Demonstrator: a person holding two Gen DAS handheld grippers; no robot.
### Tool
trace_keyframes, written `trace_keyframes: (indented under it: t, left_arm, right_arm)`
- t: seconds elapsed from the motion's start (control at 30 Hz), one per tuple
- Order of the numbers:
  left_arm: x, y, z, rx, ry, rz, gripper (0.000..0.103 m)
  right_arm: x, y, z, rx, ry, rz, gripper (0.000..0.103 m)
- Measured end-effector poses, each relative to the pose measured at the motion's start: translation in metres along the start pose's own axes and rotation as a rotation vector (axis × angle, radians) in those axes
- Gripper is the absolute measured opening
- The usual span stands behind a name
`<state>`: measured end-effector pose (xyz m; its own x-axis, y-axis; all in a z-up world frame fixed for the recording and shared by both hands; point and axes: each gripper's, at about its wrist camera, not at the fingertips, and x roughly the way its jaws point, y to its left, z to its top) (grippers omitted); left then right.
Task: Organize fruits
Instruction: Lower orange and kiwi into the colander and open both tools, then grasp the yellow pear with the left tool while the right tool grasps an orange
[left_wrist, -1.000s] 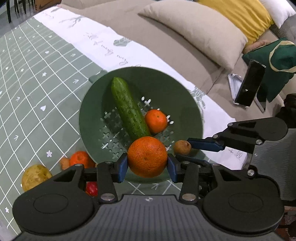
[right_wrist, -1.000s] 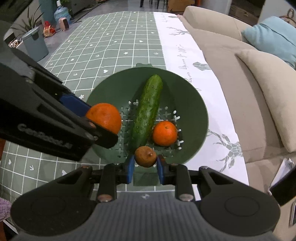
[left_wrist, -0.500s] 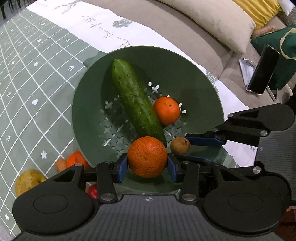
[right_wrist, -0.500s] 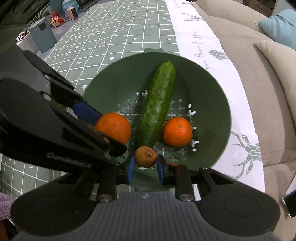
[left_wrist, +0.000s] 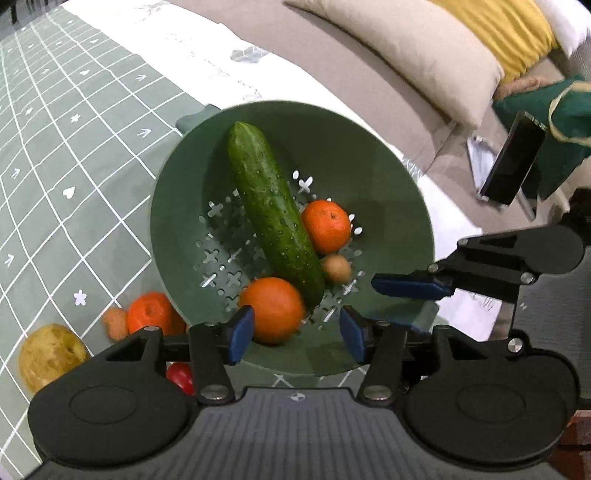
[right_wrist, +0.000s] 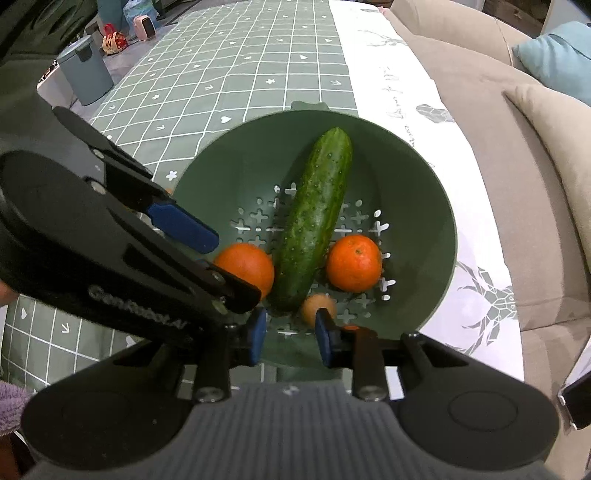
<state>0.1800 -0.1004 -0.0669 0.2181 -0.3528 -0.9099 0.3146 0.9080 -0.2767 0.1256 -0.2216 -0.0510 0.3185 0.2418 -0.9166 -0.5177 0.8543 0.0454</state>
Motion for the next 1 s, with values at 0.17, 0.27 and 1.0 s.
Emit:
trace_keyframes:
  t: [0.17, 0.27, 1.0]
  left_arm:
    - [-0.020, 0.000, -0.004, -0.002, -0.044, -0.010, 0.063]
    - [-0.037, -0.001, -0.009, -0.001, -0.091, -0.012, 0.063]
    - [-0.112, 0.060, -0.118, -0.181, -0.348, 0.169, 0.063]
  right_arm:
    - [-0.012, 0.002, 0.001, 0.021, -0.022, -0.012, 0.027]
    - [-0.024, 0.005, 0.000, 0.025, -0.046, -0.034, 0.043]
    - [-0.061, 0.088, -0.047, 0.325, -0.340, -0.035, 0.051]
